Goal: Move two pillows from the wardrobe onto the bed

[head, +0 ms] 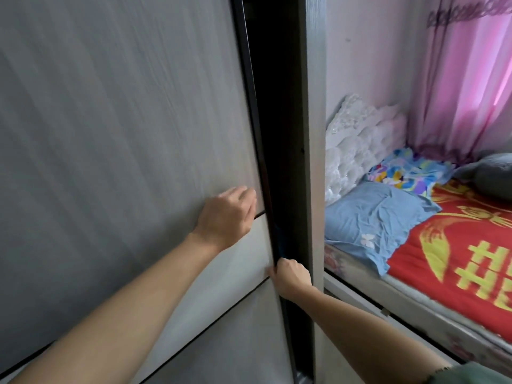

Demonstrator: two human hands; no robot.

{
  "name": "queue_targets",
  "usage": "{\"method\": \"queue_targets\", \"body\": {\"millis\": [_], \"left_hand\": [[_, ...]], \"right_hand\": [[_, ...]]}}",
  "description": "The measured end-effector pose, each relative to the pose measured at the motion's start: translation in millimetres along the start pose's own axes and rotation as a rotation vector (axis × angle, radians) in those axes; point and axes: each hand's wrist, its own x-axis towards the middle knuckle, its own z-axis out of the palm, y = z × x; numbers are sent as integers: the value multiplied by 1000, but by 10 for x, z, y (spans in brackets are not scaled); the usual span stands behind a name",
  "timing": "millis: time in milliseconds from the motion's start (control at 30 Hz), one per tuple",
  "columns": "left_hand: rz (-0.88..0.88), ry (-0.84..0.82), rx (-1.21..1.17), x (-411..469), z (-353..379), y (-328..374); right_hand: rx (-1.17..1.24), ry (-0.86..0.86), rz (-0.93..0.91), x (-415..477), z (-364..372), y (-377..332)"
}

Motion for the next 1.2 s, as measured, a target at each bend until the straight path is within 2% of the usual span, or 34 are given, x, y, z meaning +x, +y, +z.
{"method": "queue_targets", "body": {"millis": [67,133,233,400,600,767,967,1067,1133,1200], "left_hand": [[172,70,129,-14,67,-82],[244,62,251,8,138,-128],[274,1,356,106,242,-93],[311,-30,427,326,351,12],[325,-24,448,486,430,100],[322,2,447,563,480,136],[315,14,471,594,589,137],[295,5,493,582,593,148],[289,-16,486,574,631,136],[257,-26,476,609,602,169]], "right_hand": [[58,41,47,60,22,65],[161,65,88,76,91,86],[277,59,177,99,186,41],[338,-5,286,244,190,32],[482,-35,322,310,81,119],[513,-57,341,362,34,173],[477,-108,322,376,-19,235],[371,-142,258,294,-182,256],[292,-64,150,213,-437,262],[300,92,28,166,-756,276]]}}
